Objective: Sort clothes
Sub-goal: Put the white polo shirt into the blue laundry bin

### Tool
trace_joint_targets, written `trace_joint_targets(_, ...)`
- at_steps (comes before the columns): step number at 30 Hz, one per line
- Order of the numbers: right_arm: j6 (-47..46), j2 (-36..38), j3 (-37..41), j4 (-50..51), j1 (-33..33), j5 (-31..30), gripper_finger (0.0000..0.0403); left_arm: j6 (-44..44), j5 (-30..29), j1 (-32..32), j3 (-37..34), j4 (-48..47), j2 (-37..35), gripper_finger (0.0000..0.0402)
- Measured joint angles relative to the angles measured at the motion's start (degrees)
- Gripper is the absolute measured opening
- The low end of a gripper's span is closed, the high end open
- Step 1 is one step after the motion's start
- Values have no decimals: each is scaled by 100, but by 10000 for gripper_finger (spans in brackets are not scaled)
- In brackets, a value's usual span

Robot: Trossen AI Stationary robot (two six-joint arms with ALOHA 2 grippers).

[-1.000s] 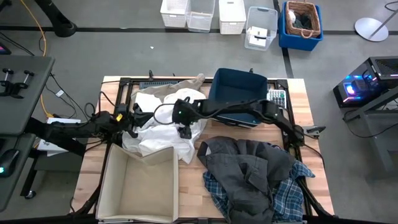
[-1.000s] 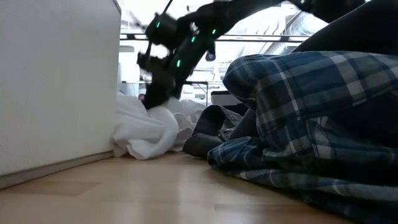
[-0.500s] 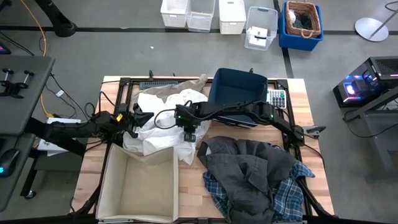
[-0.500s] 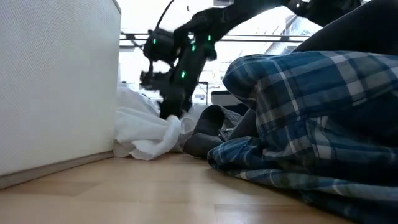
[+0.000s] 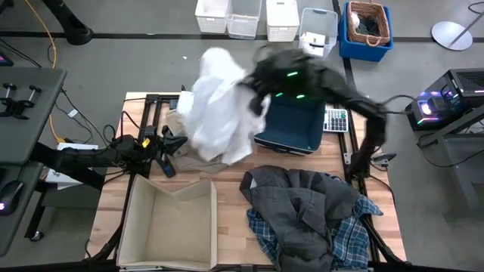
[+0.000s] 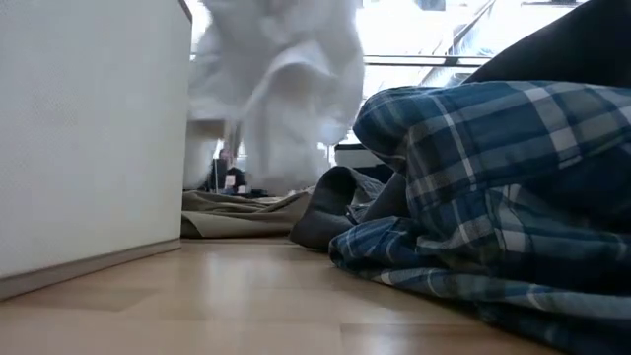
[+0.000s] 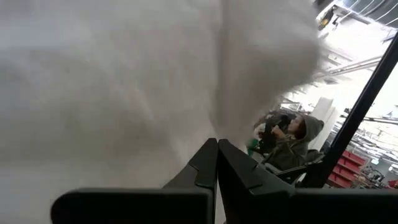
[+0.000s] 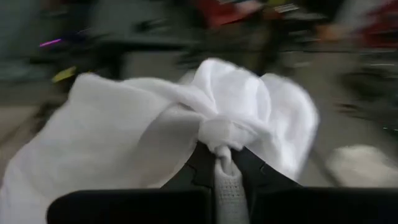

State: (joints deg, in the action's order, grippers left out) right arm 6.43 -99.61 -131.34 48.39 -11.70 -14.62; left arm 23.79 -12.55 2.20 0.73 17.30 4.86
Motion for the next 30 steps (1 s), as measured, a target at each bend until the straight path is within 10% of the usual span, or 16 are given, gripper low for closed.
trace_joint_targets(10,-557,1552,5,1444,-108,-3114,9,0,-5,2,0,-4,0,0)
trace_joint_targets(17,-2056,1555,478,2951,188,-2265,9,0,-5,1,0,-4,0,0)
trace_joint_targets(30,-1781,1532,3137,769,329,-1512,9,2,-5,0,0,-2,0,0)
